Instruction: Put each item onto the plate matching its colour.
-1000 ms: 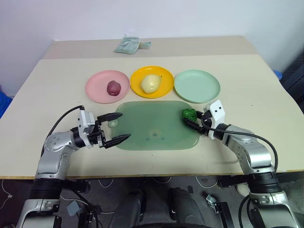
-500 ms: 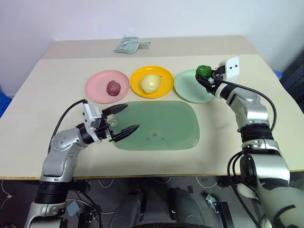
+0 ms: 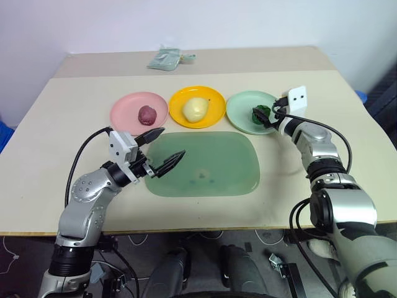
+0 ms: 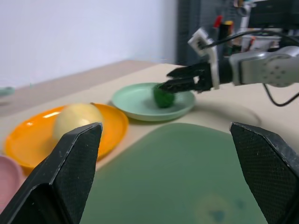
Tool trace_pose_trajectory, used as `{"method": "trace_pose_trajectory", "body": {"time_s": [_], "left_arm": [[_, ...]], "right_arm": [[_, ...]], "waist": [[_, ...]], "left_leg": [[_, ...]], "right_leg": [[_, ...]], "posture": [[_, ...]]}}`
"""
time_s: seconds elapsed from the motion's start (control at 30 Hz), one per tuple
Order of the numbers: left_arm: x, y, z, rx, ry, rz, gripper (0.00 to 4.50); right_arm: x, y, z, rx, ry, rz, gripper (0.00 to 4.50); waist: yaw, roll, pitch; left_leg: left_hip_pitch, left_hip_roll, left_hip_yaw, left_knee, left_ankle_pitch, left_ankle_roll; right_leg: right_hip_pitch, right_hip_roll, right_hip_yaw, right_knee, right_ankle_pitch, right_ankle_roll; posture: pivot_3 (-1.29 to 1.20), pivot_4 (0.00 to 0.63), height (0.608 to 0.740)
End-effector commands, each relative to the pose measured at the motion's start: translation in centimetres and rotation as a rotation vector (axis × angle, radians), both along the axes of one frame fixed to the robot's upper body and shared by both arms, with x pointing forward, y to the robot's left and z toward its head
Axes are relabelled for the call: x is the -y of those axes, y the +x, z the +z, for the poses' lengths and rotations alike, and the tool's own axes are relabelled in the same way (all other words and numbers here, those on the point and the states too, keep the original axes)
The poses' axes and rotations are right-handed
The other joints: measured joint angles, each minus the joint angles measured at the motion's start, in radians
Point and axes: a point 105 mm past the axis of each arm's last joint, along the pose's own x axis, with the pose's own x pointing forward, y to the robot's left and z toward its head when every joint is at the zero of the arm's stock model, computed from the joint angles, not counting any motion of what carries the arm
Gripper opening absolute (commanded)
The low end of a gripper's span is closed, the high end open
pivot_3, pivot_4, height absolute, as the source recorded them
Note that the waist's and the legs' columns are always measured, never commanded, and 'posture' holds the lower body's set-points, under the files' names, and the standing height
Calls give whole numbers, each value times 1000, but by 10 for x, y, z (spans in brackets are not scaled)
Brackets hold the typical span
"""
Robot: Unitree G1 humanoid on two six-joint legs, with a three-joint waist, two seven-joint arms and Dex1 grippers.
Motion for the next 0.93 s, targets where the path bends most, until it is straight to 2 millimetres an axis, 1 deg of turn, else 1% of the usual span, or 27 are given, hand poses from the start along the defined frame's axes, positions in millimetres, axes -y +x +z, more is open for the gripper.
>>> {"method": "trace_pose_trajectory", "body": {"time_s": [0.03, 0.13, 0.17, 0.2, 0.23, 0.3, 0.37, 0.43, 0.57, 0.67, 0.73, 0.83, 0.93], "left_arm": [[-4, 9, 15, 53, 16, 103, 4500], [-14, 21, 11, 38, 55, 245, 4500], [-17, 24, 11, 45, 68, 285, 4500], [-20, 24, 11, 54, 73, 306, 4500], [-21, 24, 11, 60, 74, 316, 4500], [-27, 22, 10, 65, 78, 319, 4500], [-34, 21, 7, 60, 104, 334, 4500], [-39, 18, 5, 52, 118, 335, 4500], [-46, 8, -1, 29, 159, 308, 4500], [-50, 4, -5, 12, 166, 285, 4500], [-52, 3, -8, 5, 176, 281, 4500], [-51, 2, -12, -7, 173, 267, 4500], [-48, -3, -17, -10, 175, 223, 4500]], "right_arm": [[-12, -27, 36, 125, 41, 85, 4466], [-30, -68, 31, 99, 36, 168, 4466], [-31, -77, 29, 83, 40, 175, 4466], [-31, -89, 22, 61, 31, 167, 4466], [-30, -97, 17, 43, 24, 157, 4466], [-24, -125, -4, -12, 11, 135, 4466], [-16, -147, -18, -63, -38, 117, 4466], [-6, -162, -27, -97, -96, 99, 4466], [21, -191, -39, -177, -114, 53, 4466], [31, -206, -43, -212, -131, 45, 4466], [37, -211, -41, -217, -138, 34, 4466], [43, -211, -38, -213, -139, 18, 4466], [46, -209, -37, -210, -144, 15, 4466]], "waist": [[2, 0, 0], [14, 0, -1], [16, 0, -1], [18, 0, 0], [19, 0, -1], [23, 0, -1], [26, 0, -1], [26, 0, -1], [24, 0, -1], [24, 0, -1], [24, 0, -1], [24, -1, -1], [24, -1, -1]], "left_leg": [[0, 0, -1, 0, 0, 0], [0, 0, -2, 0, -1, 2], [0, 0, -1, 0, -2, 2], [0, 0, -1, 0, -2, 3], [0, 0, -1, 0, -2, 3], [0, 0, -1, 0, -2, 2], [0, 0, -1, 0, -2, 2], [0, 0, -1, 0, -2, 2], [3, 0, 0, 1, -2, 3], [5, 1, 0, 0, -2, 3], [5, 1, 0, 1, -2, 3], [5, 1, 0, 1, -2, 3], [6, 2, 0, 1, -2, 3]], "right_leg": [[0, 0, 0, 0, 0, 0], [0, 0, 0, 0, 0, 0], [0, 0, 0, 0, 0, 0], [0, 0, 0, 1, 0, 0], [-1, 0, 0, 1, 0, 0], [-1, 0, 0, 1, 0, 0], [0, 0, 0, 1, 0, 0], [1, 0, 0, 0, 0, 0], [5, 0, 0, -2, 0, 0], [6, 0, -1, -2, -1, 0], [7, 0, -1, -2, -1, 0], [8, 0, -1, -3, -1, 0], [8, 0, -1, -3, -1, 0]], "posture": [[0, 150, 740], [0, 150, 740], [0, 150, 740], [0, 150, 740], [0, 150, 740], [0, 150, 740], [0, 150, 740], [0, 150, 740], [0, 150, 740], [0, 150, 740], [0, 150, 740], [0, 150, 740], [0, 150, 740]]}}
